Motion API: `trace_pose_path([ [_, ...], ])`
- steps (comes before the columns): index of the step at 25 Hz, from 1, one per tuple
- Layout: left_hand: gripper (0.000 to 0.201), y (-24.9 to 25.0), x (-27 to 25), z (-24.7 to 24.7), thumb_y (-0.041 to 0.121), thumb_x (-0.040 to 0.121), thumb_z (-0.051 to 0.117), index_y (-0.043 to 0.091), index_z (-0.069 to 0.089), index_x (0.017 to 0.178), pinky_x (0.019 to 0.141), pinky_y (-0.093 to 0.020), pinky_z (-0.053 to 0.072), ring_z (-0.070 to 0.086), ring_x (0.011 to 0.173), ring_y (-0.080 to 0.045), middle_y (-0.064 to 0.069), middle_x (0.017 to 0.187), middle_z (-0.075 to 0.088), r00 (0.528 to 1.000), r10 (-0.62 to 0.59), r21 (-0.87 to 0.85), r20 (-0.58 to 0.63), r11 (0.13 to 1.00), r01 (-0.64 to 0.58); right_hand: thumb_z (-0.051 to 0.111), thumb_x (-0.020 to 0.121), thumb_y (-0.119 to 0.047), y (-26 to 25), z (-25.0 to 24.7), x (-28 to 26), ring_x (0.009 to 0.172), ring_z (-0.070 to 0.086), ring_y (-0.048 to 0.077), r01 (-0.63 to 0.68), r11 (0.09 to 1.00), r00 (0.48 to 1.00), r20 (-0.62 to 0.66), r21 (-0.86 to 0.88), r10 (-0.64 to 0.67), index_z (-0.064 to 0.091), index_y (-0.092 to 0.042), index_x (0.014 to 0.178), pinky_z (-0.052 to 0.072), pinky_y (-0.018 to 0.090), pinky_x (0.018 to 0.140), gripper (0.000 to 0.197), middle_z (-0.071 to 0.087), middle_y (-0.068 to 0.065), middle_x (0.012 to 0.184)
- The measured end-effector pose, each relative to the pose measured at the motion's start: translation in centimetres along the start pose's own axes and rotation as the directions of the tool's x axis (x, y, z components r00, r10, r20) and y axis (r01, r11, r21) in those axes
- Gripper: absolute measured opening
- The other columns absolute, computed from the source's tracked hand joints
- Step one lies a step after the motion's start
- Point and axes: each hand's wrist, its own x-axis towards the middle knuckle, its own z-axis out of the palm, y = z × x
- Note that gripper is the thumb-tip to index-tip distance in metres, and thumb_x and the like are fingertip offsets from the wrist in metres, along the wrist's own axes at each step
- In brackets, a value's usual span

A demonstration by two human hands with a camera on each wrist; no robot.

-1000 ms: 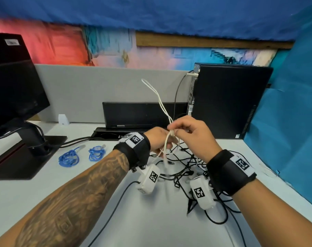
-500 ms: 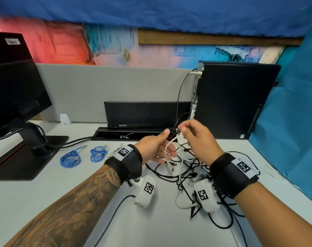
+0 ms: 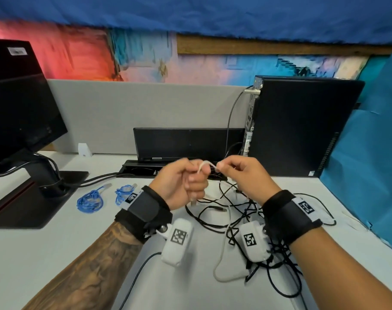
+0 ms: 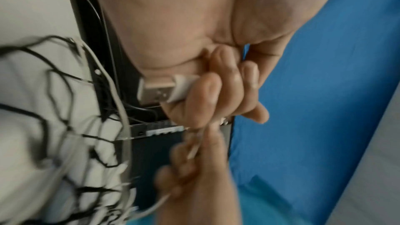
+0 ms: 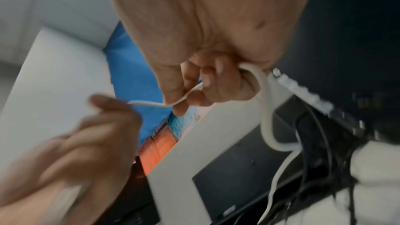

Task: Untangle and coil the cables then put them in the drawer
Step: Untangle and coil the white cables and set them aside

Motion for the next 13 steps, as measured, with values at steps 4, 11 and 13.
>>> trace_pose_path([
  [4,0.025,1.6,1.6,-0.4,0.012,0.102,0.036,0.004,0.059,0.104,0.058,-0.027,0.050,0.053,0.057,-0.010,0.001,0.069,0.054,0.954,0.213,-0.134,-0.211,0.960,-0.244,0.053,0.104,-0.026,0.2,3.5,-0.3,0.057,0.048,0.007,-0.102,0.992,0.964,0.253,0.078,0.079,0.073,-0.030,0.102,0.046,0.026,0.051,0.021,0.058,-0.007,0.067],
  [11,0.022,-0.3,3.3,-3.0,0.007,0.104,0.041,0.000,0.060,0.112,0.079,-0.031,0.060,0.074,0.094,-0.025,-0.016,0.103,0.072,0.802,0.290,-0.072,-0.522,0.922,-0.380,0.060,0.100,-0.018,0.2,3.8,-0.4,0.062,0.059,0.011,-0.186,0.980,0.910,0.387,0.062,0.148,0.073,-0.017,0.102,0.050,0.023,0.066,0.013,0.072,0.001,0.074],
  [13,0.021,-1.1,3.4,-3.9,0.007,0.104,0.043,0.001,0.062,0.112,0.079,-0.030,0.059,0.074,0.095,-0.026,-0.016,0.104,0.072,0.742,0.352,0.057,-0.571,0.918,-0.392,0.065,0.097,-0.020,-0.5,3.1,-0.7,0.063,0.059,0.016,-0.179,0.976,0.906,0.407,0.128,0.113,0.074,-0.011,0.090,0.049,0.023,0.066,0.014,0.068,0.007,0.070],
])
